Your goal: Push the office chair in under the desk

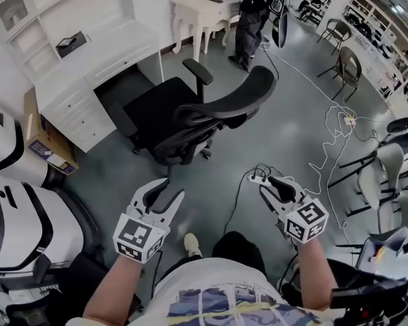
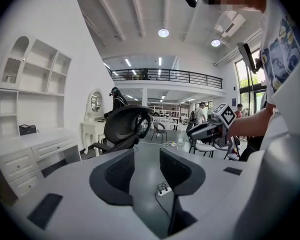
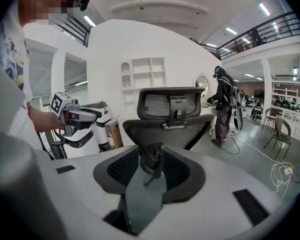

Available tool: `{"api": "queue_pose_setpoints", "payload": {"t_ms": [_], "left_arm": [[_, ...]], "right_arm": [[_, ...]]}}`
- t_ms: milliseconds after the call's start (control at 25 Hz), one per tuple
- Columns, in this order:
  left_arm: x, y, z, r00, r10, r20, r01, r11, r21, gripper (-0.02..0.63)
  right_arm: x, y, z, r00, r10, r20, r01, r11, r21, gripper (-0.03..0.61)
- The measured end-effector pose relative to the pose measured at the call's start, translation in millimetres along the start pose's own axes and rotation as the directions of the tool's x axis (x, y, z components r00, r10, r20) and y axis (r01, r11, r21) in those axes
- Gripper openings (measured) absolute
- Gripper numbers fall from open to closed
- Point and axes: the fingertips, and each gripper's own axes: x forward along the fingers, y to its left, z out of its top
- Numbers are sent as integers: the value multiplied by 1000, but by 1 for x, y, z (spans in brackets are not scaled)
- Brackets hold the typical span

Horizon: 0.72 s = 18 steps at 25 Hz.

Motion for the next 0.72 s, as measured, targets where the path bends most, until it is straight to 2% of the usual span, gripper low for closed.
{"api": "queue_pose_setpoints", "payload": {"t_ms": [120, 280, 400, 600, 720], "left_arm": [[17, 27, -2, 999, 30, -13, -30, 1000, -3, 164], [36, 56, -7, 996, 82, -35, -83, 997, -11, 177], [50, 72, -15, 990, 126, -67, -128, 991, -27, 191], [68, 84, -29, 972, 189, -142, -195, 980, -33, 222], [73, 90, -38, 952, 245, -185, -254, 967, -23, 235]], "right_arm": [[19, -27, 15, 1000, -8, 5, 9, 1000, -13, 175], [48, -71, 33, 1000, 4, 4, -3, 999, -44, 173], [75, -108, 41, 1000, 10, -2, -10, 1000, -25, 169], [124, -168, 54, 998, 53, -21, -52, 999, 12, 180], [150, -198, 58, 997, 74, -37, -74, 997, 12, 206]]}}
